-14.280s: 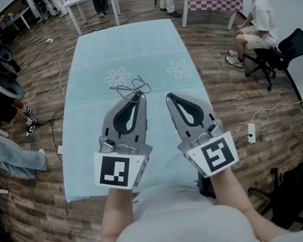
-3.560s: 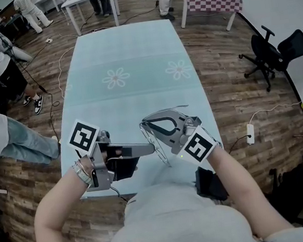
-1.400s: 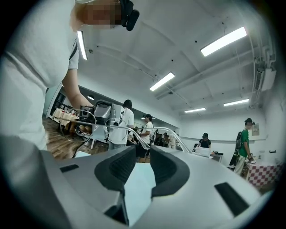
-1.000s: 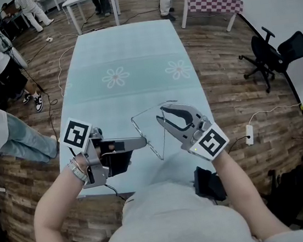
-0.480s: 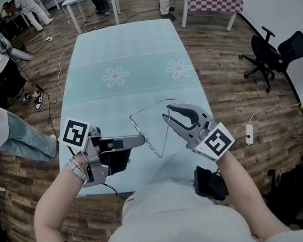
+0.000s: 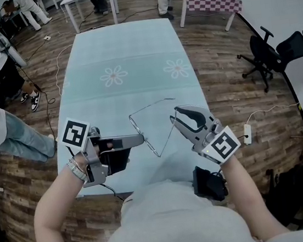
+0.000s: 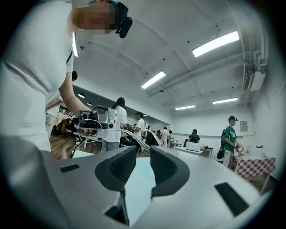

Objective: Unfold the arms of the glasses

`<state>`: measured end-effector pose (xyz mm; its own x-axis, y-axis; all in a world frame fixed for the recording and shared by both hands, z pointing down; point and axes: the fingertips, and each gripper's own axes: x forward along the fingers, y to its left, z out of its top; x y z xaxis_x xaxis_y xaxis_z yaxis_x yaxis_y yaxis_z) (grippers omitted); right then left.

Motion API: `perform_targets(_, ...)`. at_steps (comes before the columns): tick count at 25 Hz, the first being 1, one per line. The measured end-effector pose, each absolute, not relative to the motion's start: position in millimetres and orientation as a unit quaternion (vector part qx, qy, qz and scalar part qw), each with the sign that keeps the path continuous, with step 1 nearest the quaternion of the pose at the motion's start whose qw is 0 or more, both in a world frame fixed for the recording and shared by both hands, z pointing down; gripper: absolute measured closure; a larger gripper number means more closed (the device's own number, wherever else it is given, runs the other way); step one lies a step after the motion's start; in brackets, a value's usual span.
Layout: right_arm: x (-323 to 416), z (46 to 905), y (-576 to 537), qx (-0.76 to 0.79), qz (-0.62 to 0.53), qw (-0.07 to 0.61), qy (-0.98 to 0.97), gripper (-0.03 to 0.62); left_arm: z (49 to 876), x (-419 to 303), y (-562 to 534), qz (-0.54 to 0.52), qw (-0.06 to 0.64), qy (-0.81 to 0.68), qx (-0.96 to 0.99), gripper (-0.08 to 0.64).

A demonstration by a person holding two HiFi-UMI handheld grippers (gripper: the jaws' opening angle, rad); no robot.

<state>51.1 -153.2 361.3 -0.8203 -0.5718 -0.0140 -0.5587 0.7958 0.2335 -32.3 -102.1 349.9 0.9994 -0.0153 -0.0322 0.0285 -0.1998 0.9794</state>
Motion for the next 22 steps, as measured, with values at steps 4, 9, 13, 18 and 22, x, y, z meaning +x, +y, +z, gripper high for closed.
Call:
perform_targets(4, 57.8, 362.7, -149.0, 0.304, -0.114, 0.032, -0.945, 0.494, 350.6, -32.8, -103.7, -0.02, 0.631, 0.001, 0.775, 0.551)
perform_targets(9, 67.0, 365.4, -143.5, 0.315, -0.113, 0.035, -0.942, 0.494, 353.2, -33.1, -104.8, -0.022, 0.63, -0.003, 0.776, 0.551)
perform_targets(13, 74.1, 367.1, -138.6, 0.323, -0.11, 0.05, -0.939, 0.494, 352.5, -33.8, -105.2, -0.022, 0.631, -0.007, 0.775, 0.551)
perform_targets(18, 82.2, 367.7, -131.8, 0.328, -0.109, 0.044, -0.937, 0.494, 352.4, -34.5, -107.3, -0.026, 0.629, -0.013, 0.777, 0.551)
perform_targets(22, 85.4, 367.7, -127.6, 0.331, -0.107, 0.04, -0.937, 0.494, 352.8, -36.0, -108.8, -0.028, 0.629, -0.016, 0.777, 0.551)
